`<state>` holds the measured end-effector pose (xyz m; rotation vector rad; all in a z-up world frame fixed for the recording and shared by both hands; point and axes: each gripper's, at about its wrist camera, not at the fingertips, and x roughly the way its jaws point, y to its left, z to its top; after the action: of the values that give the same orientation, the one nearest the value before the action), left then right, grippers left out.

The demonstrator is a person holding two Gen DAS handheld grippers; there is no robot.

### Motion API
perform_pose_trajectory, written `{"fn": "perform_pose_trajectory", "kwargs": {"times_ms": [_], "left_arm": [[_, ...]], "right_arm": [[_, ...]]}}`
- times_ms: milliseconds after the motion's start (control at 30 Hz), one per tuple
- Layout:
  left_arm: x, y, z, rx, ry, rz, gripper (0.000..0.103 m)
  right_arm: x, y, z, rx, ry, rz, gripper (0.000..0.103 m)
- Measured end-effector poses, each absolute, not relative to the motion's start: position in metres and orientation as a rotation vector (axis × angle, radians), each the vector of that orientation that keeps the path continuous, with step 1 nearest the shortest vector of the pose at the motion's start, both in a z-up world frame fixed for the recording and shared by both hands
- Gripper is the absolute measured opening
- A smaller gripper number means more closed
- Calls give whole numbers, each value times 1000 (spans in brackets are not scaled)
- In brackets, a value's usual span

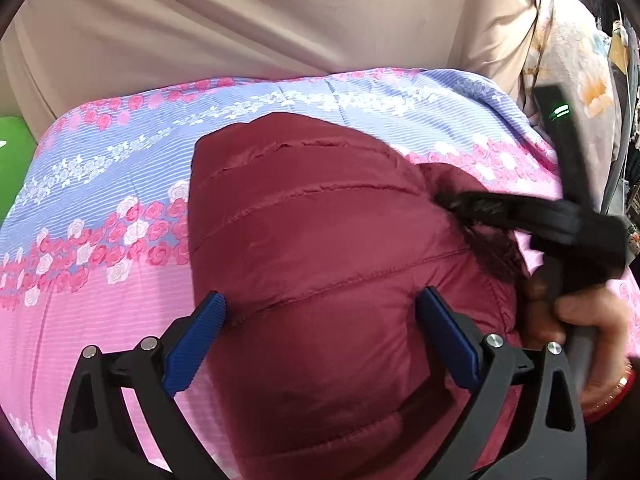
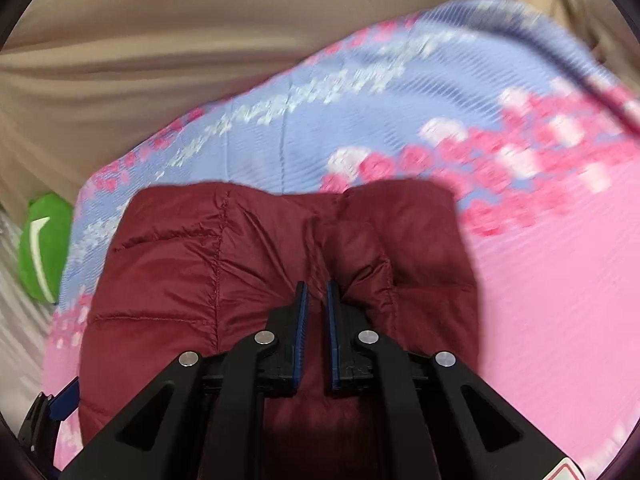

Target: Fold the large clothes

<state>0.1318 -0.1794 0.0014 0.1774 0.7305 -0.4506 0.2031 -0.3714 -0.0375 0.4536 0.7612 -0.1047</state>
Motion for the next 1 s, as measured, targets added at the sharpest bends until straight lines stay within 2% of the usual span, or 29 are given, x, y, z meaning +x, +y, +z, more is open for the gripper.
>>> {"fn": "perform_pose_trajectory", "kwargs": {"times_ms": [33,200,333,367,500,700,800,867,933,1000], "left_arm": [[130,-174,4,166,735,-455,94],[99,-139,15,158,727,-504,94],[73,-128,2,176,774,-523,94],[70,-126,-5,169,795,-528,94],[70,-126,-28,138,870,-523,95],[73,-128,-40,123,882,-491,96],[70,-126,-33,121,878,-492,95],[70,-126,-30,123,877,-492,95],[70,-127,-29,121,880,-493,95],[71,-126,-29,112,889,-494,95]], "right_arm": [[188,-368,-25,452,728,-96,19],[109,-345,5,344,715,-40,19],[60,-329,-23,304,804,-58,19],[53,-326,-34,284,827,-87,16],[42,-332,-56,325,839,-109,13],[45,-344,-64,391,831,-78,12],[36,-350,-49,429,784,-78,23],[32,-357,-40,463,747,-81,51],[33,-367,-36,486,720,-99,66],[37,-373,-41,491,734,-120,69]]}}
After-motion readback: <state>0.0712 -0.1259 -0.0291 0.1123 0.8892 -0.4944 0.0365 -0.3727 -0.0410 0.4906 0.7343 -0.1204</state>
